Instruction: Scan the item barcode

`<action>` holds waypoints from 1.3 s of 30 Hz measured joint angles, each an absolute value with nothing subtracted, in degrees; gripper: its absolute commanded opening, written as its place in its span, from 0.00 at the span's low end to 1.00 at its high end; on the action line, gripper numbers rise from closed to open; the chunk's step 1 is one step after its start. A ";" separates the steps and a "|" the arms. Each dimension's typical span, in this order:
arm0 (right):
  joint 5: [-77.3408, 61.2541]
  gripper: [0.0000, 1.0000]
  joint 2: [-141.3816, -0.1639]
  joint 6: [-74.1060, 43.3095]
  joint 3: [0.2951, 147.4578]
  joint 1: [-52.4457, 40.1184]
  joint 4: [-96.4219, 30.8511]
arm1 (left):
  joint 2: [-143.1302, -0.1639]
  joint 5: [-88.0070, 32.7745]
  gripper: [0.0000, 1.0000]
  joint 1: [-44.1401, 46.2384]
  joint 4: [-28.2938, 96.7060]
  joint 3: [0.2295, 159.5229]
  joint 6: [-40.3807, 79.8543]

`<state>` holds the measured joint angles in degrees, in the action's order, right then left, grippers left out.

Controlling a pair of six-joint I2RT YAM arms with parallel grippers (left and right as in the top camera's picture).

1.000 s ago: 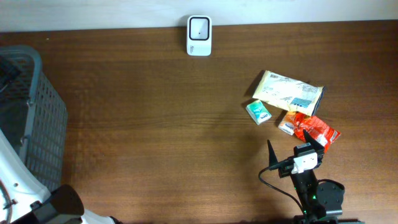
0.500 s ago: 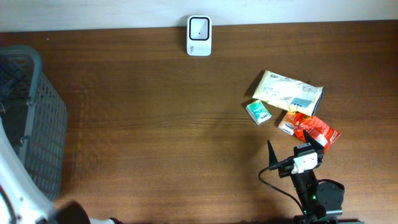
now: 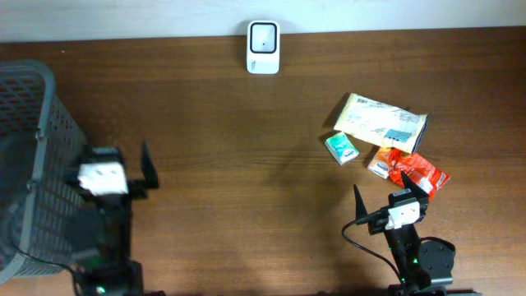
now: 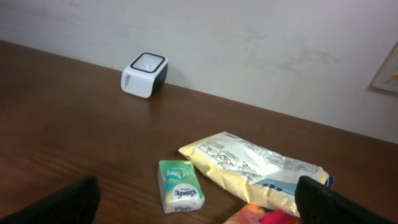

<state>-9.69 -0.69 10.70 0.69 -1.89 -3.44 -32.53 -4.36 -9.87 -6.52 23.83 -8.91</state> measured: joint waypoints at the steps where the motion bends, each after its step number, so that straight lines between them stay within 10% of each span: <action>1: -9.67 0.99 -0.69 10.68 0.69 -1.89 -3.44 | -30.72 -4.40 0.99 -9.04 -7.22 21.45 -10.37; 39: -9.69 0.98 -0.69 10.68 0.69 -1.89 -3.44 | -0.80 -1.50 0.99 -2.31 4.19 0.62 -19.79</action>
